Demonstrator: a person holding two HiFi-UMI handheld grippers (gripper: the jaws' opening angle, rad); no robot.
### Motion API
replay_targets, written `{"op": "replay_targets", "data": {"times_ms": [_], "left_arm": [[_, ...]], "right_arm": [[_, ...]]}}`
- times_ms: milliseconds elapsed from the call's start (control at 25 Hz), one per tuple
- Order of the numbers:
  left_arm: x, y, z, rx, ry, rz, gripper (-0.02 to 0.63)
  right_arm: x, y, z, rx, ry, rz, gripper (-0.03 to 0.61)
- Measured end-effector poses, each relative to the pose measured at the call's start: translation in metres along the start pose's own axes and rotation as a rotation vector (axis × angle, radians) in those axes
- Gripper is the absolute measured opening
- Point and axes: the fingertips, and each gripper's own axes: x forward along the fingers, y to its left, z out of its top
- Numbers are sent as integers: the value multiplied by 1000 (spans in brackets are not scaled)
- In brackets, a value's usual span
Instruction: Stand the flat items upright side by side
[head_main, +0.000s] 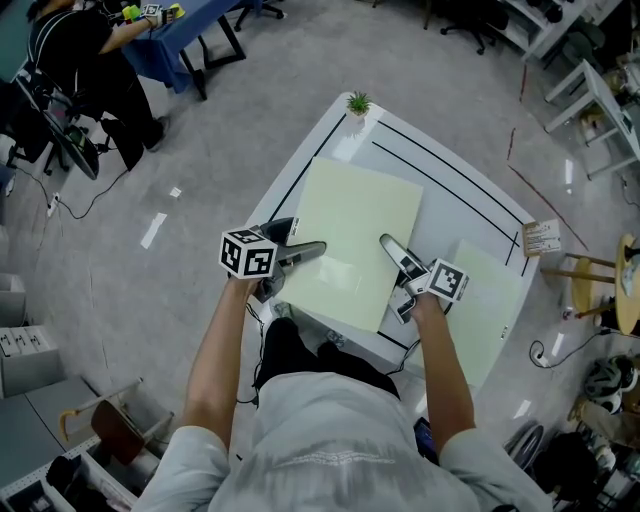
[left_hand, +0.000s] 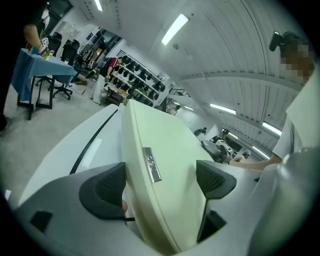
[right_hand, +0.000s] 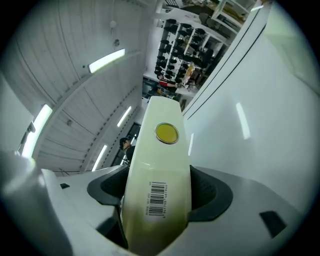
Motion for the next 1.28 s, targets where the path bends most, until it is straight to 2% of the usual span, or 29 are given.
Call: {"op": "replay_targets", "data": {"times_ms": [120,240,400,600,800,920,1040,1160,1280], "left_arm": [[-1,2,1,-22,-15,-14,437],[-2,0,2,-32,-34,-46,437],[-2,-15,-1,-52,-19,-179,445],[-3,-33,-3,-80,14,-333,443],[-6,-55,-9,20,79,-448,419],[-9,-60,-3,11,70,-461,397],[-9,-67,14,-18,-32,-475,303],[-6,-81,23,-9,-74,-461,277],[-3,-93,31,36,-88,-470,270]], "right_arm": [[-2,-1,-2,-42,22,5,379],[-4,6,-1,-136,48,52,380],[-12,23,-2,-321,103,150,380],[-13,39,-8,-421,137,238,380],[-12,49,-9,-466,174,289,380],[-11,54,-7,-492,188,282,380],[-12,60,5,-530,141,257,385],[-17,67,18,-574,108,233,393],[-25,75,27,-607,101,213,393]]}}
